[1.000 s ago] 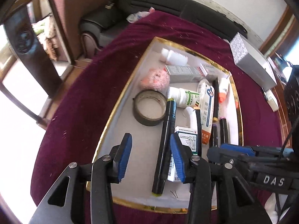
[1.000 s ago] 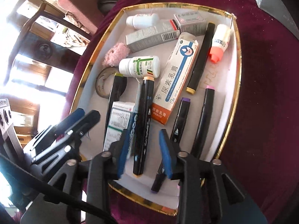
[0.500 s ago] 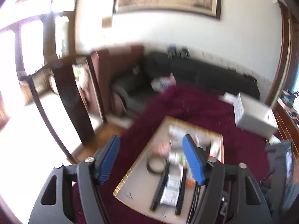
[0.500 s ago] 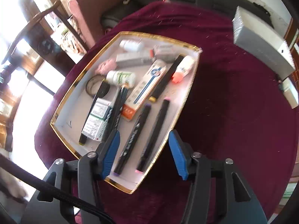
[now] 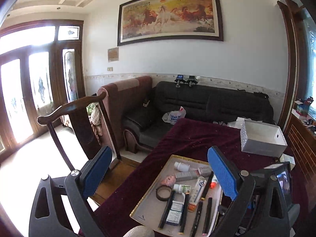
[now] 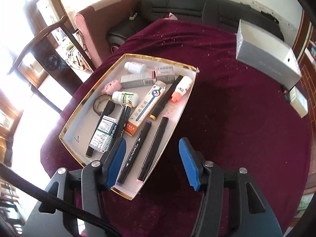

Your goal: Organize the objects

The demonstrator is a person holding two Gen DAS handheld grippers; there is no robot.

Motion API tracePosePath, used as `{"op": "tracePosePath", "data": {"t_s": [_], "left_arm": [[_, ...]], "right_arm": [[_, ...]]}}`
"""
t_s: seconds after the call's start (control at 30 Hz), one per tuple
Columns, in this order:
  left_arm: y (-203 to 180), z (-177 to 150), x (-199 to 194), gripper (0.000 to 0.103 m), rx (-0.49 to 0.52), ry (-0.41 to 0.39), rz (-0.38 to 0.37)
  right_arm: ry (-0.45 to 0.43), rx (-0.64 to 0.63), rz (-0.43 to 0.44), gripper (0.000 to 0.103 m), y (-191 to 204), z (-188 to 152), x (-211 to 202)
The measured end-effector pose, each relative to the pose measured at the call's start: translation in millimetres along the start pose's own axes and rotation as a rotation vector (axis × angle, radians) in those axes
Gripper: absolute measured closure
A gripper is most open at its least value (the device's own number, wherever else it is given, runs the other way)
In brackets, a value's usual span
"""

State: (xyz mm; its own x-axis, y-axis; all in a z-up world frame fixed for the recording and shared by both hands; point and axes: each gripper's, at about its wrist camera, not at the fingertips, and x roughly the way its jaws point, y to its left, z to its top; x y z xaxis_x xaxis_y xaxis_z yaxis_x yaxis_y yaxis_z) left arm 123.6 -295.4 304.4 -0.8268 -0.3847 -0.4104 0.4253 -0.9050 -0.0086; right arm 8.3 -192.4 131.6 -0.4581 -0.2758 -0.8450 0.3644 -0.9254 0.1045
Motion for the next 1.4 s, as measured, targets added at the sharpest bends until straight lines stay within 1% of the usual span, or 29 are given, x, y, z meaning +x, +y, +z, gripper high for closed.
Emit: {"op": "tracePosePath", "data": {"t_s": [0.1, 0.13, 0.2, 0.4, 0.53, 0.67, 0.87, 1.0, 1.1, 1.23, 1.4], "left_arm": [[-3, 2, 2, 0.008, -0.023, 0.066, -0.052], [-2, 2, 4, 0.008, -0.037, 0.086, -0.064], [-3, 0, 6, 0.008, -0.051, 0.117, -0.067], [-2, -10, 16, 0.008, -0.084, 0.194, -0.136], [1, -24, 27, 0.008, -0.077, 0.241, -0.124], [4, -42, 37, 0.008, -0.053, 0.299, -0.091], [10, -86, 52, 0.008, -0.037, 0.432, -0.081], [13, -110, 60, 0.008, -0.039, 0.513, -0.087], [13, -119, 62, 0.008, -0.021, 0.538, -0.082], [14, -121, 62, 0.008, -0.019, 0.539, -0.080], [18, -119, 67, 0.007, -0.016, 0.544, -0.076]], "right_arm": [[-0.043, -0.024, -0.018, 0.040, 5, 1, -11], [-0.057, -0.032, -0.024, 0.040, 7, 0, -15], [-0.081, -0.051, -0.042, 0.038, 10, -1, -20], [-0.083, -0.082, -0.030, 0.037, 21, -7, -18], [-0.086, -0.115, -0.041, 0.037, 28, -12, -18], [-0.093, -0.121, -0.054, 0.036, 30, -13, -19], [-0.082, -0.128, -0.067, 0.036, 36, -13, -14], [-0.080, -0.133, -0.092, 0.034, 41, -14, -12], [-0.079, -0.132, -0.127, 0.033, 43, -14, -11], [-0.068, -0.156, -0.215, 0.029, 43, -15, -5], [-0.048, -0.144, -0.255, 0.029, 37, -16, -1]]}}
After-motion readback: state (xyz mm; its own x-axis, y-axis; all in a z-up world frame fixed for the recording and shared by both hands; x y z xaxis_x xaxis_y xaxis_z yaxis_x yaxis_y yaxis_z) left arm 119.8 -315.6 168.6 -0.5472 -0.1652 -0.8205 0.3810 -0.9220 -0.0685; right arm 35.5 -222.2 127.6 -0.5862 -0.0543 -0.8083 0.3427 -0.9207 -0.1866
